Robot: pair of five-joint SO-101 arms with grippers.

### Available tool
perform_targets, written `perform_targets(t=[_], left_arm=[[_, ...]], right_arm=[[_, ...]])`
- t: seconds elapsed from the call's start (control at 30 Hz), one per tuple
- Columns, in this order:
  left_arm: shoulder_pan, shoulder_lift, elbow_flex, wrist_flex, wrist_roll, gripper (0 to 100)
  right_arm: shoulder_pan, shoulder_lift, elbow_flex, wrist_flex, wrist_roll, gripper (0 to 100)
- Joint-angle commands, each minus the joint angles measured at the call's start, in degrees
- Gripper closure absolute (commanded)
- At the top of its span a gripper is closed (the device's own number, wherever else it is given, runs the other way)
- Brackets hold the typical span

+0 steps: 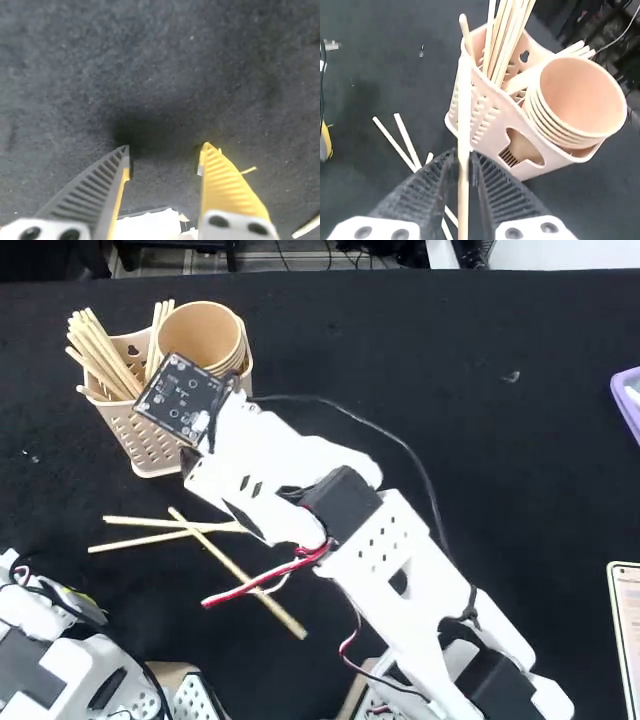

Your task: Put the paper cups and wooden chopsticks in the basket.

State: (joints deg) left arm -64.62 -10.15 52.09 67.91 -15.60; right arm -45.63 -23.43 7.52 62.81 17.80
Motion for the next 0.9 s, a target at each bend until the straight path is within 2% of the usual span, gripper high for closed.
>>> perform_targets(t=[0.0,0.2,0.47,0.73,0.87], left_arm=[[1.01,0.53,0.48,-2.20,0.70,78],[1.01,0.53,0.48,-2.20,0.70,78],[0.92,0.53,0.48,-2.20,0.70,78],[0.92,0.53,0.48,-2.20,0.70,78],[0.92,0.53,0.48,-2.20,0.70,78]], right_arm=[[1.05,-2.68,-2.33,2.55,0.26,98.8],[-4.75,-2.59,9.10,2.99,-0.09,98.8],[-5.80,4.79,31.78,-19.25,-0.26,98.5],[-11.96,22.11,26.95,-22.15,-0.26,97.0],[-11.78,26.86,22.20,-18.81,-2.37,82.1]])
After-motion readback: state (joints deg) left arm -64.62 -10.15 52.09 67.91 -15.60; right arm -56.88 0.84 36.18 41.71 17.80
